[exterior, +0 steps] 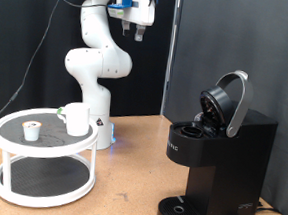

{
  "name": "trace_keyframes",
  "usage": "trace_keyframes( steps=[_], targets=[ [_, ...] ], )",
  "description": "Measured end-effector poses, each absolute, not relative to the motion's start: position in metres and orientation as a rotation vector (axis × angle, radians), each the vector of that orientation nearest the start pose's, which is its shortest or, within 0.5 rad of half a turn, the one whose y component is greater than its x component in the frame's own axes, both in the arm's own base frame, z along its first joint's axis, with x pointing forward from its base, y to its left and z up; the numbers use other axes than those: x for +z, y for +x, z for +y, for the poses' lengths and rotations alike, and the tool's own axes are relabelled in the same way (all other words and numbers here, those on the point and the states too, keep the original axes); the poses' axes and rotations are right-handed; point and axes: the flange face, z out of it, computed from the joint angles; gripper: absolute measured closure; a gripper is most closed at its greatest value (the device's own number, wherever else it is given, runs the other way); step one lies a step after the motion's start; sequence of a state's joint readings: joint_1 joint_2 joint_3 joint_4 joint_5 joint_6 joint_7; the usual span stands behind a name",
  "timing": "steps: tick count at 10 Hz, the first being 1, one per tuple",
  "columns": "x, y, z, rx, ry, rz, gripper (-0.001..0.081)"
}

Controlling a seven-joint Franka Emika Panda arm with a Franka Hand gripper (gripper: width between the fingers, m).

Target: Make a cup of coffee with the keurig machine

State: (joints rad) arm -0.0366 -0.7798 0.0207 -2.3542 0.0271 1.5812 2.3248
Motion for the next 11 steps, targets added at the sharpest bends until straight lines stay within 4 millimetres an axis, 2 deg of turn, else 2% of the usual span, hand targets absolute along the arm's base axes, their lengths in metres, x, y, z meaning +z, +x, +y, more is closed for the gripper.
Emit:
trace_keyframes(
  steps=[2, 7, 11],
  targets=[
    [0.592, 0.311, -0.008, 0.036, -1.176, 2.877, 0.0072],
    [0.594, 0.304, -0.091, 0.095, -1.047, 2.884, 0.0072],
    [0.590, 0.303, -0.107, 0.101, -1.063, 2.892, 0.0072]
  ],
)
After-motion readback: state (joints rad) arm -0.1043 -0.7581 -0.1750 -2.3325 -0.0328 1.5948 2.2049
